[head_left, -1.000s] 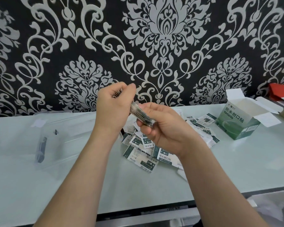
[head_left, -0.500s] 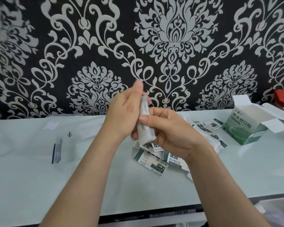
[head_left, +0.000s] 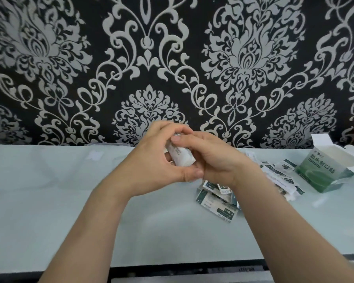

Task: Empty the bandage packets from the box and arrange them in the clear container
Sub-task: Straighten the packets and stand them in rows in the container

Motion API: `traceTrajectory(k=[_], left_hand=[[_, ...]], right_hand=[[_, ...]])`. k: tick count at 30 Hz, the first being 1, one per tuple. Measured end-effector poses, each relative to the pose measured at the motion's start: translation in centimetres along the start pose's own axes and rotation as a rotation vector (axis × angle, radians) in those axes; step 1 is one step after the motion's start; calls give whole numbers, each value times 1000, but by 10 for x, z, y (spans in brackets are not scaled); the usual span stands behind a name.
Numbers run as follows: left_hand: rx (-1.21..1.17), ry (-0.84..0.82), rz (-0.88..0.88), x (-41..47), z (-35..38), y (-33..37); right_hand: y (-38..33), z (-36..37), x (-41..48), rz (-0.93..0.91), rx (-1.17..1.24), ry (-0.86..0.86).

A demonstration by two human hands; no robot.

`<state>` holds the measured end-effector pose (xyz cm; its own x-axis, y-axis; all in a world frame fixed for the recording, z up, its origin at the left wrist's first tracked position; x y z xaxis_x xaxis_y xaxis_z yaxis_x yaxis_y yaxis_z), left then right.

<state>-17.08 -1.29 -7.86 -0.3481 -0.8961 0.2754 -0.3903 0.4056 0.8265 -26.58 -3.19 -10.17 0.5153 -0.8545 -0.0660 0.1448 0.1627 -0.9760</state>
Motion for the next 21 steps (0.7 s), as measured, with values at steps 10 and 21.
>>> traceTrajectory(k=[10, 21], left_hand=[[311, 228, -524, -39, -83, -109], [89, 311, -533, -38, -85, -122]], right_hand=[[48, 55, 73, 338, -1396, -48], [71, 64, 90, 319, -1196, -15]])
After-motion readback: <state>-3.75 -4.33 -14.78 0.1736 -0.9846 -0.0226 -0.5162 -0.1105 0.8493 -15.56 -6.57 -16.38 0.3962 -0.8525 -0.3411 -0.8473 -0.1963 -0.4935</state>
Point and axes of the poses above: each hand's wrist, its own x-axis towards the middle knuckle, its own z-axis out of the palm, y = z × x, the point moved 7 cm from there along x, towards the middle knuckle, and after that the axes turned 3 degrees about -z, right-handed, at the moved point
